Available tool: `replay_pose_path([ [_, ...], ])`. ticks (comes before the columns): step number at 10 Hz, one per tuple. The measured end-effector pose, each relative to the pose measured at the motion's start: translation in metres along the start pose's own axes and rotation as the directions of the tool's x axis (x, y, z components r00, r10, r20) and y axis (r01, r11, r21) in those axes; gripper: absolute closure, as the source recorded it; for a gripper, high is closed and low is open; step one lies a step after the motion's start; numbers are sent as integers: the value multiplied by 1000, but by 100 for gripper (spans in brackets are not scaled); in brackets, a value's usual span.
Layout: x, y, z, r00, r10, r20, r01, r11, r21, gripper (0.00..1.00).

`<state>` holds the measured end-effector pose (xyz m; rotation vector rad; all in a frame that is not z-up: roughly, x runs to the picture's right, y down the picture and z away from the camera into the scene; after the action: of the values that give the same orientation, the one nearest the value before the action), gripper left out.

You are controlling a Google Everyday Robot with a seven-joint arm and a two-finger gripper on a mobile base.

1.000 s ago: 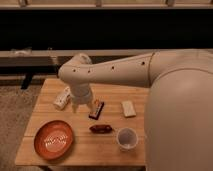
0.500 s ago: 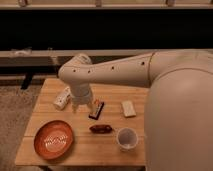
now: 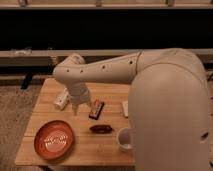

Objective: Place the pepper in the ceramic bowl

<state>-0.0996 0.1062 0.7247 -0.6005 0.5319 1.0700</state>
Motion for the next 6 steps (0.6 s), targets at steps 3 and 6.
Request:
replay_pose_path([
  [3,7,-17,15,947,-318,-38,319,947,46,35],
  [6,29,-42,37,899,-437,-30,438,897,54,35],
])
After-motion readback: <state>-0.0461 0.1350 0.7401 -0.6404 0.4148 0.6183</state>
